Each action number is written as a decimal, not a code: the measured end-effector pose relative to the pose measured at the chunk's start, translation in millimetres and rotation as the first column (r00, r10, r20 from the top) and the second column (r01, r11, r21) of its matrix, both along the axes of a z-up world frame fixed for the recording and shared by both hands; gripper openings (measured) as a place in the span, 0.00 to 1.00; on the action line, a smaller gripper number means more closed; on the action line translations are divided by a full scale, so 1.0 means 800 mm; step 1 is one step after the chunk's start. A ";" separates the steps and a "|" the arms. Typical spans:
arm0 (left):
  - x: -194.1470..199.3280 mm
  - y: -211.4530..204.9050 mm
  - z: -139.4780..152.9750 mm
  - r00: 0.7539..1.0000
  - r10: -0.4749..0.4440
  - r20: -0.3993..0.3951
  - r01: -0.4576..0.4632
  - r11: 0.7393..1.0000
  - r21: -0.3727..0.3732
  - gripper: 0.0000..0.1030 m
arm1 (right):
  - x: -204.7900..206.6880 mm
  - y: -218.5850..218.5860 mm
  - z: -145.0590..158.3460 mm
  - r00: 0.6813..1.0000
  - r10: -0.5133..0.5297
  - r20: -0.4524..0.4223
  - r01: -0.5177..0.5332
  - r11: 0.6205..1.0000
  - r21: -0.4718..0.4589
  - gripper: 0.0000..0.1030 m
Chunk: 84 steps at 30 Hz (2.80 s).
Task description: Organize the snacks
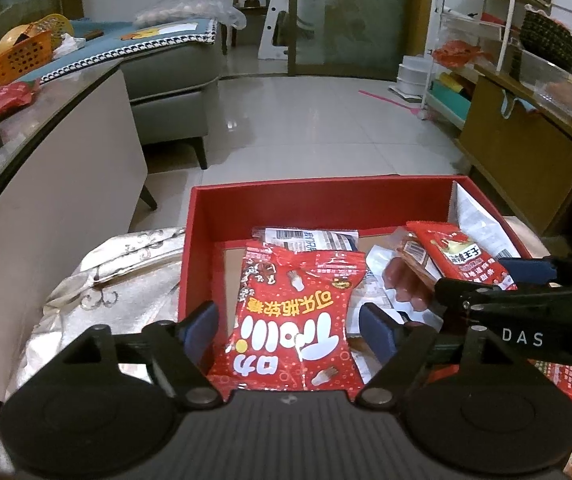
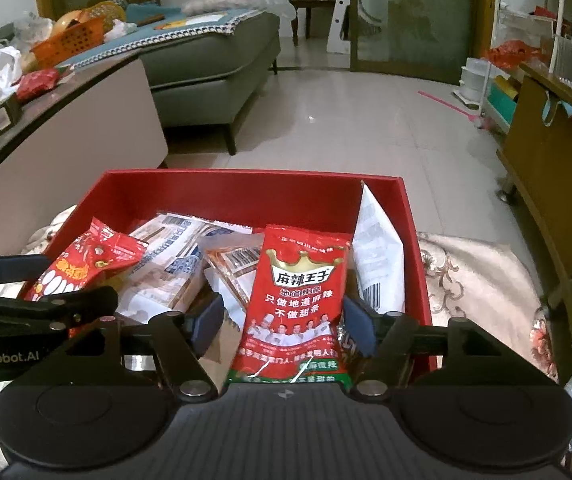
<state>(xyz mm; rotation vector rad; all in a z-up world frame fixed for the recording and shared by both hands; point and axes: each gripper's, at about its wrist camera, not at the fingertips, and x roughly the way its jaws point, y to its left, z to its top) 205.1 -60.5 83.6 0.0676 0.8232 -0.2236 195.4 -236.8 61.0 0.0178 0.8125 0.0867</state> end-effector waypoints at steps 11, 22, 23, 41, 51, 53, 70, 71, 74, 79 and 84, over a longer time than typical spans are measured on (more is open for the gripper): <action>-0.012 0.002 0.018 0.999 0.008 0.037 -0.008 1.000 -0.005 0.76 | -0.010 -0.004 0.015 0.999 0.003 0.037 -0.003 1.000 -0.015 0.78; -0.036 0.003 0.033 0.999 -0.003 0.045 0.005 1.000 -0.030 0.76 | -0.039 -0.015 0.040 0.996 0.010 0.083 -0.008 1.000 -0.021 0.78; -0.041 0.002 0.034 0.999 -0.007 0.042 0.008 0.999 -0.032 0.76 | -0.044 -0.017 0.043 0.996 0.013 0.086 -0.011 1.000 -0.025 0.79; -0.155 -0.001 0.004 0.990 -0.072 -0.119 0.067 0.997 -0.046 0.83 | -0.120 -0.080 0.037 1.000 0.023 0.006 -0.023 0.996 -0.081 0.83; -0.168 -0.029 -0.038 0.958 0.085 -0.274 -0.110 0.991 -0.079 0.82 | -0.125 -0.109 0.019 0.998 0.034 -0.047 -0.037 0.997 -0.066 0.84; -0.164 -0.035 -0.053 0.940 0.147 -0.307 -0.177 0.982 -0.072 0.82 | -0.126 -0.114 0.016 0.997 0.053 -0.055 -0.057 0.996 -0.064 0.84; -0.204 -0.061 -0.057 0.967 -0.052 -0.250 0.052 0.999 -0.005 0.39 | -0.102 -0.169 -0.034 0.983 0.120 -0.139 -0.131 0.988 -0.076 0.84; -0.207 -0.056 -0.054 0.963 -0.066 -0.261 0.063 0.998 -0.018 0.39 | -0.098 -0.162 -0.038 0.981 0.128 -0.147 -0.142 0.986 -0.088 0.84; -0.213 -0.045 -0.043 0.951 -0.095 -0.293 0.084 0.995 -0.049 0.39 | -0.086 -0.150 -0.058 0.971 0.140 -0.194 -0.161 0.982 -0.100 0.84; -0.212 -0.035 -0.039 0.940 -0.150 -0.307 0.147 0.989 -0.033 0.39 | -0.089 -0.138 -0.062 0.970 0.121 -0.213 -0.146 0.984 -0.105 0.77; -0.207 -0.017 -0.059 0.928 -0.149 -0.342 0.127 0.988 -0.087 0.44 | -0.114 -0.117 -0.056 0.966 0.097 -0.241 -0.129 0.984 -0.120 0.60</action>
